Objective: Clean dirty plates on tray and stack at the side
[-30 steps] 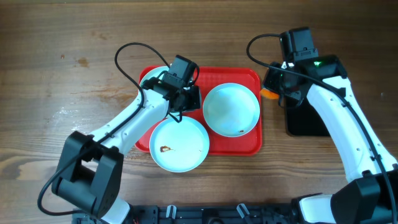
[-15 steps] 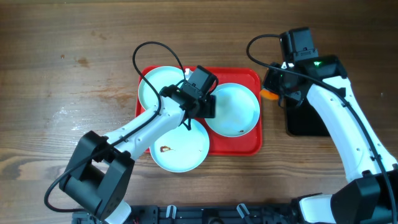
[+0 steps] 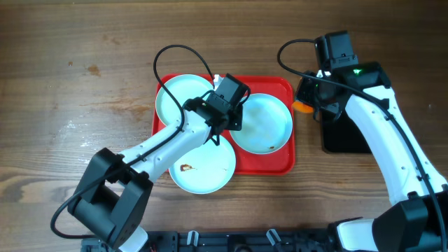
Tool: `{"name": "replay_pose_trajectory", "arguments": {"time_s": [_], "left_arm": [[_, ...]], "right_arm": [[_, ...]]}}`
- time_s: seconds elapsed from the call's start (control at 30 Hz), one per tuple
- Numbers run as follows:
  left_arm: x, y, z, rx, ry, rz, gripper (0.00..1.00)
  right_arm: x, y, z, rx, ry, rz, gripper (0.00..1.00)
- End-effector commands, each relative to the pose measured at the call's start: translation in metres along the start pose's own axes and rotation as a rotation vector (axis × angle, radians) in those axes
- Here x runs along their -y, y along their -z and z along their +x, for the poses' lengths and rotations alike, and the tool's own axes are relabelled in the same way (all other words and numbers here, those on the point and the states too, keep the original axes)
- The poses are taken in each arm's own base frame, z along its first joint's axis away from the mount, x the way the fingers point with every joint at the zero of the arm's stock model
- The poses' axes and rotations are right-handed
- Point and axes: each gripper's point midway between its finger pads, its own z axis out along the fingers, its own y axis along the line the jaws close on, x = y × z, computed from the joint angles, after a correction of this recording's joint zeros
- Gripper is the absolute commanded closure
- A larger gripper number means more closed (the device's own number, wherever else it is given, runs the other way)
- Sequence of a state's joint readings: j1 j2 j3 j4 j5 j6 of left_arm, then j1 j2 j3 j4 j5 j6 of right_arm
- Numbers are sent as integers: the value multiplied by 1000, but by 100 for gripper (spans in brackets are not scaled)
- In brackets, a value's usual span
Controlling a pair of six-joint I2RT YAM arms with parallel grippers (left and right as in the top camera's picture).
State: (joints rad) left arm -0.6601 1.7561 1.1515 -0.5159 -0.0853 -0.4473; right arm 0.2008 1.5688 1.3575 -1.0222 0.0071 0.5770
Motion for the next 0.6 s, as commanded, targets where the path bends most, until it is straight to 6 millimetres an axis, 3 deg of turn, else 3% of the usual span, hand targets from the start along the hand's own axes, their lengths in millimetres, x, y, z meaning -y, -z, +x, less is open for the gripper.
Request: {"name": "replay_pose_trajectory", "arguments": {"time_s": [0.0,0.03,0.07,0.4,0.43,0.47,0.5,0.57], "left_arm": [[-4,-4,4,-12,-6,-26,42],[-5,-4,6,-18,-6,-29,11],[-6,-4,7,-25,-7,-33,2],[-8,-4,11,-41,-9,-42,0],[-8,-4,11,-41,-9,-42,9],[-8,-4,11,-40,-10,-42,73],[-8,-4,11,-40,-23,-42,96],[-7,-4,8,-28,-25,-34,96]], "right_arm": [[-3,6,-3,10,10,-17,96],[-2,6,-2,7,10,-15,96],[-1,6,-1,3,10,-12,96],[0,6,0,-3,10,-9,96],[-1,6,0,-3,10,-9,96],[-1,6,0,-3,10,-9,96],[0,6,0,-3,11,-9,96],[-2,6,1,-7,23,-15,96]]}}
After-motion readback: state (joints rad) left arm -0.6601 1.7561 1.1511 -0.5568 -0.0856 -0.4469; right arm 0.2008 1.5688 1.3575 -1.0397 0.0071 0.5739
